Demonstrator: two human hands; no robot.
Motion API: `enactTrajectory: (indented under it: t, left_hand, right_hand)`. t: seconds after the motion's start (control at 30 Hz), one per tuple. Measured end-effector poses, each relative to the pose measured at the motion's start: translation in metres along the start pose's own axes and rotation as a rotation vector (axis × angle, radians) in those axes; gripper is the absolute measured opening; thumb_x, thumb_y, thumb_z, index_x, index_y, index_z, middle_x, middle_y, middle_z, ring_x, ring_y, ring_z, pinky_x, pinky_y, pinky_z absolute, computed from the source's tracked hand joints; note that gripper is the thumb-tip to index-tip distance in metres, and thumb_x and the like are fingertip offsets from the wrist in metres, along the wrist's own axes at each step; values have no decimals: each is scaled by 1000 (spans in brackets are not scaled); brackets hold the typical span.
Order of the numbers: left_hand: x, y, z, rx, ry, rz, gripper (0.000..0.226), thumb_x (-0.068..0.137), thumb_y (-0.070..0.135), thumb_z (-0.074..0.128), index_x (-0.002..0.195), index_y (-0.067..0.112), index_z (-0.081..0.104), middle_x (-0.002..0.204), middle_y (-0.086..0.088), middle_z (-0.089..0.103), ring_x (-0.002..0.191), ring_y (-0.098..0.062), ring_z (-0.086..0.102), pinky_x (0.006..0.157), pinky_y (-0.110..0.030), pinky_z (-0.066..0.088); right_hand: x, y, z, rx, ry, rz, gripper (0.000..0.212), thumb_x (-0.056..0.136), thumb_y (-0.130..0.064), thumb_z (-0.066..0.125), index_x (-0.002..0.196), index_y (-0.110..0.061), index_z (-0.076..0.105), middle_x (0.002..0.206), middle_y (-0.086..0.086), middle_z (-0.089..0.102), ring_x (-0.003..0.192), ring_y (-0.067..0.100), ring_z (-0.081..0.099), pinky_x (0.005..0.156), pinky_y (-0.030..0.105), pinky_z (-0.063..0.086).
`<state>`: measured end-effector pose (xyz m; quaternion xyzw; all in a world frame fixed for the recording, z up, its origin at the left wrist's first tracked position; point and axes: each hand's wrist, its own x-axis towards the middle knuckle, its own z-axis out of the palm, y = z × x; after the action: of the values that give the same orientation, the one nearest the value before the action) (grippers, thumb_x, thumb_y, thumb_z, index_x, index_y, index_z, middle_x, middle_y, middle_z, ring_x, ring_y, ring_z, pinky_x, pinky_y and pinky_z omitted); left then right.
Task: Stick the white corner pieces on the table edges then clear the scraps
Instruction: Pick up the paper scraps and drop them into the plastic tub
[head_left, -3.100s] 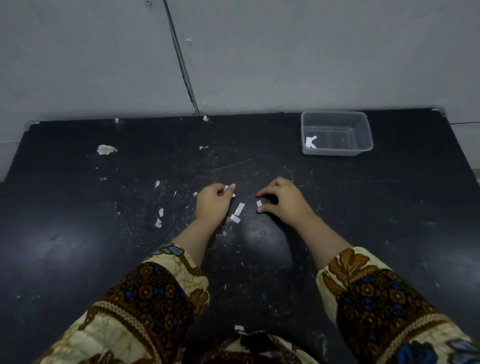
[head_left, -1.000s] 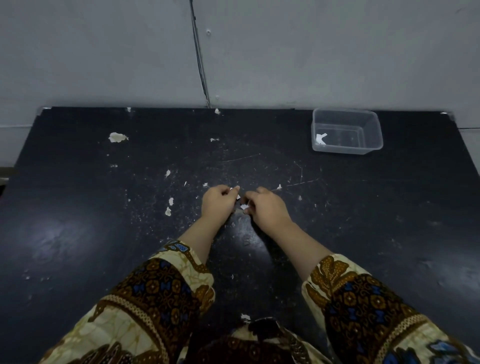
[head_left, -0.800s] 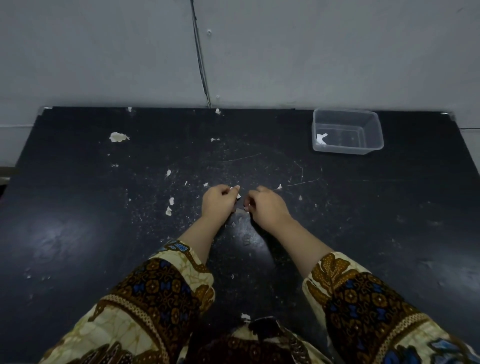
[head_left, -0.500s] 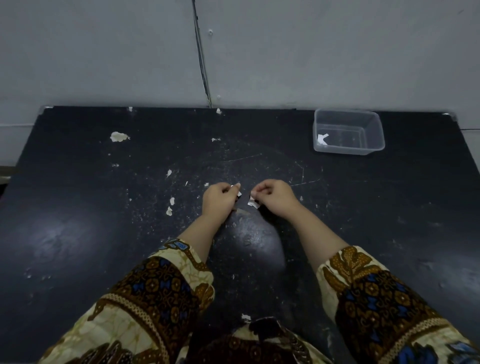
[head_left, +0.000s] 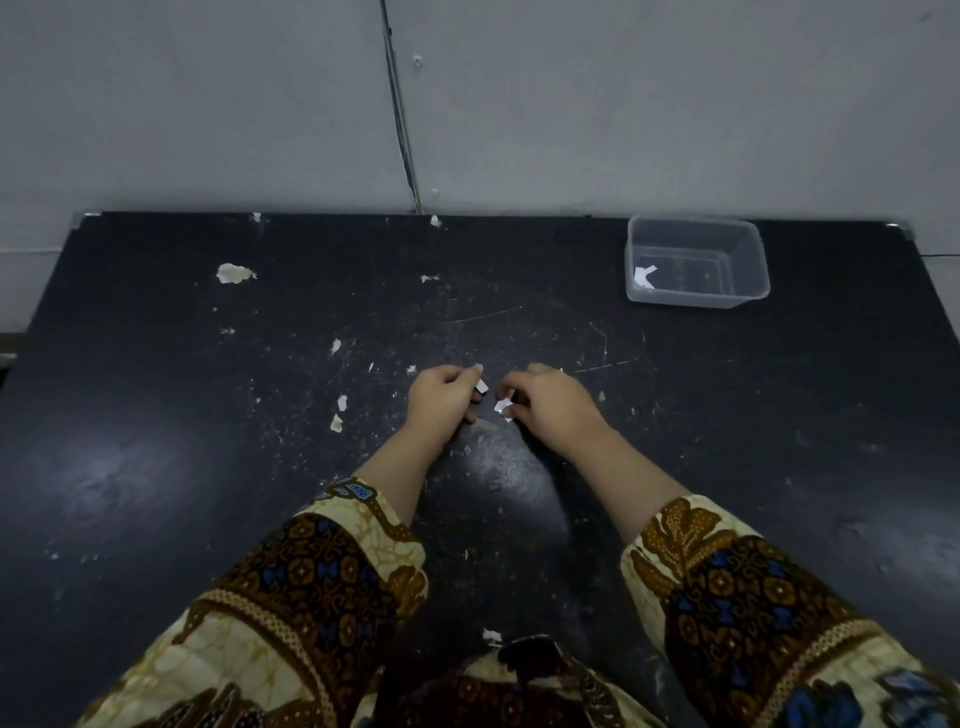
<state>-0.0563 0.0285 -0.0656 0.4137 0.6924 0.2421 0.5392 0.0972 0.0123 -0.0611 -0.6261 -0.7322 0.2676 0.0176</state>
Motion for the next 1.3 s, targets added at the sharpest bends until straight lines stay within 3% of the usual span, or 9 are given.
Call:
enactTrajectory:
  t: [0.27,0.47,0.6,0.73,0.97,1.1,1.17,1.3]
  left_hand:
    - [0,5,1,-9,4,-10,27,92,29,57,73,12,64,69,1,65,50,-19,56,41,-21,33]
    - [1,4,1,-22,6,-19,25,92,29,57,77,10,65,70,-1,65,51,-19,56,40,-18,34]
    - [3,3,0,-25,11,-31,26,92,31,57,79,10,66,71,-1,66,52,-19,58,46,-24,34]
    - [2,8,4,-32,13,-41,26,92,30,56,81,8,66,71,0,65,50,-18,56,37,-16,33]
    - [12,31,15,-12,-10,-15,28,91,32,56,81,8,67,74,-4,66,51,-17,57,37,-15,33]
    - [21,49,27,4,-46,23,35,90,35,56,84,3,69,76,-14,67,56,-21,57,44,-21,34]
    - [24,62,35,3,-66,52,34,91,33,56,84,3,69,74,-13,65,54,-21,56,41,-18,35]
    - [29,89,50,5,-88,111,31,92,28,56,83,1,68,72,-9,63,50,-18,53,33,-12,31]
  right_hand:
    - [5,-6,-1,-129,-2,-22,19,92,-26,58,107,-15,61,116,9,51,116,26,48,84,38,44]
    - [2,-6,4,-161,33,-75,17,92,-19,55,108,-13,55,112,10,50,109,27,50,75,35,41]
    - [-3,-3,5,82,115,-53,11,91,-23,57,99,-15,58,98,7,61,91,25,58,76,36,48]
    - [0,5,3,500,186,173,5,87,-18,66,86,-18,61,70,-3,65,69,14,61,71,29,49]
    - [14,35,-27,882,331,381,8,83,-15,72,88,-20,67,68,-3,67,59,7,62,64,26,50]
    - [29,66,-66,849,581,439,7,85,-16,71,91,-16,72,76,-2,70,66,7,64,71,26,54]
    - [37,85,-87,760,701,465,12,86,-17,70,95,-11,73,84,4,72,77,13,66,80,30,55]
    - [48,110,-116,574,691,509,22,92,-16,62,109,-7,72,106,8,72,101,21,66,93,25,48]
